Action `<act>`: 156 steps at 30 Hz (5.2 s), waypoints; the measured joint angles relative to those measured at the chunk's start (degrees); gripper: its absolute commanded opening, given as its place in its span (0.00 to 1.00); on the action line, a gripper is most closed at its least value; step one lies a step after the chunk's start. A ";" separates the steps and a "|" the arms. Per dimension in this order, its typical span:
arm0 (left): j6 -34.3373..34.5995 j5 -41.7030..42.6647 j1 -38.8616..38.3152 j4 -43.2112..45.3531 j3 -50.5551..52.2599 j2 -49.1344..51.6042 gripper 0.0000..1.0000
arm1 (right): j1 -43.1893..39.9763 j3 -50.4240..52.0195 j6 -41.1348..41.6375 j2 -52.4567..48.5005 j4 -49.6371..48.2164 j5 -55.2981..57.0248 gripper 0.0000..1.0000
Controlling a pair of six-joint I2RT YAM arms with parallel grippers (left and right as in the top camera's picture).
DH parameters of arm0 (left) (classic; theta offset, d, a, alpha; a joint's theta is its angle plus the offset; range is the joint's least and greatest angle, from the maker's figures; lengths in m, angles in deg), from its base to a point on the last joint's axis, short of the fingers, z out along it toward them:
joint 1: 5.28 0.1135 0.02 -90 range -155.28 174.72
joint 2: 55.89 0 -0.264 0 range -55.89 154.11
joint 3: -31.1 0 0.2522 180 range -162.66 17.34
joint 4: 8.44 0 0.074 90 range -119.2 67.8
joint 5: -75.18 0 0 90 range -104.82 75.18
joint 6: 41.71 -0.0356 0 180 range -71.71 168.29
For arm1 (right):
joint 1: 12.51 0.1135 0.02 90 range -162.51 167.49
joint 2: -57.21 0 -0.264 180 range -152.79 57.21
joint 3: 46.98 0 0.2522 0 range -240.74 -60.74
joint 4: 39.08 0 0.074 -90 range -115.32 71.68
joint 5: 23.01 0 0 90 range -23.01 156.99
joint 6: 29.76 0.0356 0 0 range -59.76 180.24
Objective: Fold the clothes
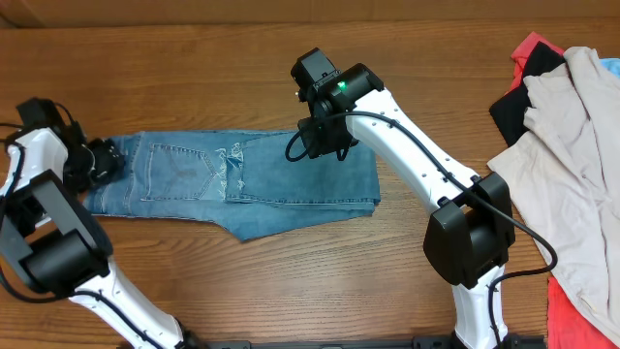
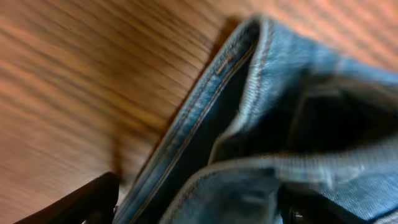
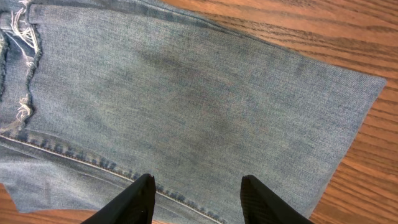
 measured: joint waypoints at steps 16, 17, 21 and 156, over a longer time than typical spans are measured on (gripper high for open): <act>0.57 7.08 -0.04 -2.64 -2.67 1.73 0.04 | -0.07 0.00 1.79 0.00 0.07 0.09 0.47; 0.59 7.06 -0.04 -3.32 -3.15 1.86 0.04 | -0.13 0.00 2.40 0.00 0.04 0.15 0.47; 1.53 6.36 1.09 -9.29 -5.92 1.99 0.04 | -2.21 0.00 4.72 0.04 0.11 0.13 0.47; 7.52 -1.42 -36.00 -33.33 -36.83 -3.34 0.47 | -1.16 9.42 -0.04 -1.46 -25.49 -22.18 0.49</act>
